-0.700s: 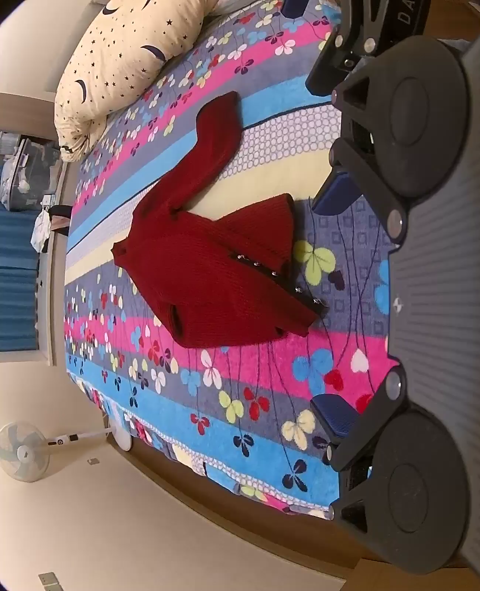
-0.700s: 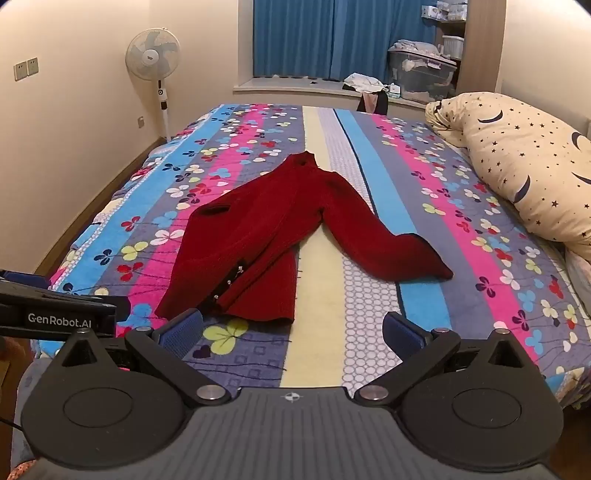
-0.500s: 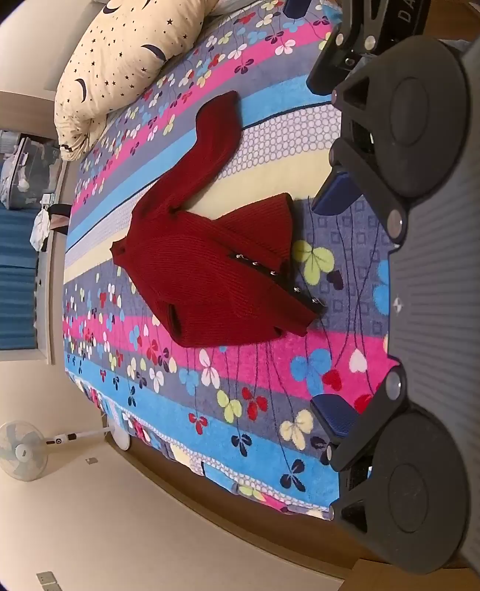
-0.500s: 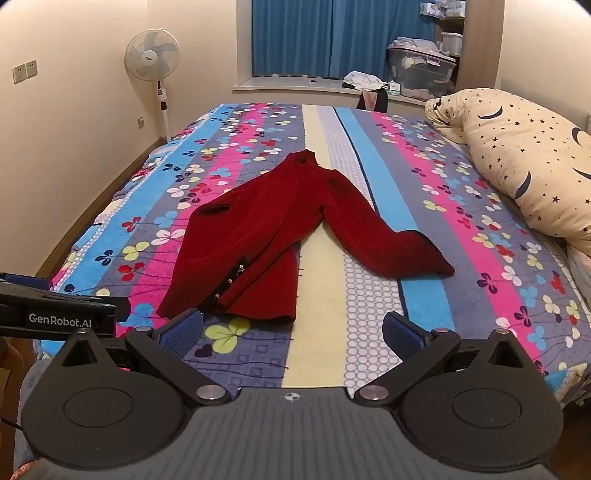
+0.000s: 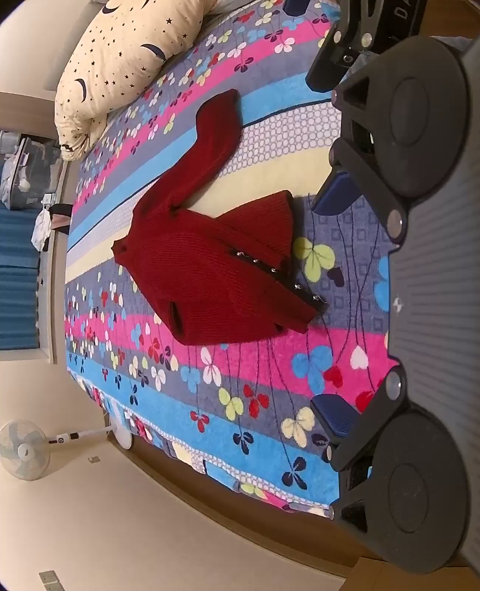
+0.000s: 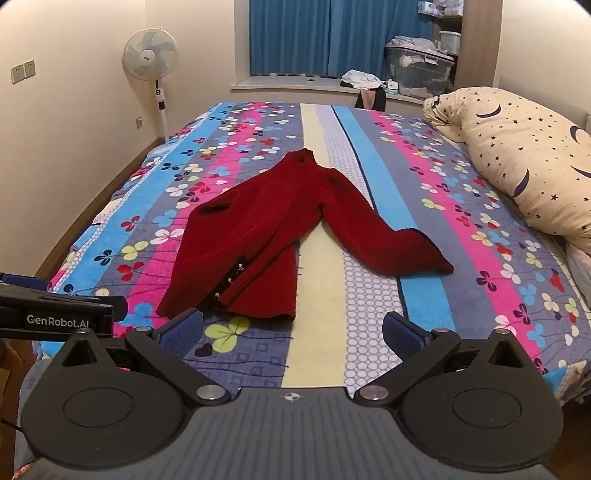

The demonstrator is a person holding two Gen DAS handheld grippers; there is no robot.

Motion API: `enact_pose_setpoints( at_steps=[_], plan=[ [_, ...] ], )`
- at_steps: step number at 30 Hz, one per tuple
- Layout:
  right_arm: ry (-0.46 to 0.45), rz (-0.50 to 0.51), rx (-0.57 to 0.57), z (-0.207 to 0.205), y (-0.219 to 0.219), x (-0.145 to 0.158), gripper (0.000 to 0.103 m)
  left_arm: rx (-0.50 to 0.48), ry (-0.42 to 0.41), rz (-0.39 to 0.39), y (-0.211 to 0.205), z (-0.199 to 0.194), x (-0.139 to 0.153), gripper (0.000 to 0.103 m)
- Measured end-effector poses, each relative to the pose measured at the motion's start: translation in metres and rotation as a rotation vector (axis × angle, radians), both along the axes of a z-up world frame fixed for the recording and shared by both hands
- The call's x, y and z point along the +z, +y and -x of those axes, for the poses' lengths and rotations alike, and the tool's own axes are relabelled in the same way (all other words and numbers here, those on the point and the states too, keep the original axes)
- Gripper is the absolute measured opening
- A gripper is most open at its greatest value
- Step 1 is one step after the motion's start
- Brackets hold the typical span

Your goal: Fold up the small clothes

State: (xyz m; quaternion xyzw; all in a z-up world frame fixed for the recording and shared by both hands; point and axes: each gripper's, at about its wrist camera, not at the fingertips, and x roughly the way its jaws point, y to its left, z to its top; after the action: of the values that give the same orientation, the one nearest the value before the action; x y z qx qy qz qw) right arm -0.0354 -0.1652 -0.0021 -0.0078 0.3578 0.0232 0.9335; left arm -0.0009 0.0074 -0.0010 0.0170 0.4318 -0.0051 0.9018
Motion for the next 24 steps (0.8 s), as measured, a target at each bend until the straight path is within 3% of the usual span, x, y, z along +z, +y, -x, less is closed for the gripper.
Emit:
enact_pose_setpoints(
  at_steps=[24],
  plan=[
    [0.017,-0.029,-0.003,-0.0027,-0.0054,0.0008,0.102,-0.003,0.001,-0.024,-0.0069,-0.0023,-0.0035,0.103]
  ],
)
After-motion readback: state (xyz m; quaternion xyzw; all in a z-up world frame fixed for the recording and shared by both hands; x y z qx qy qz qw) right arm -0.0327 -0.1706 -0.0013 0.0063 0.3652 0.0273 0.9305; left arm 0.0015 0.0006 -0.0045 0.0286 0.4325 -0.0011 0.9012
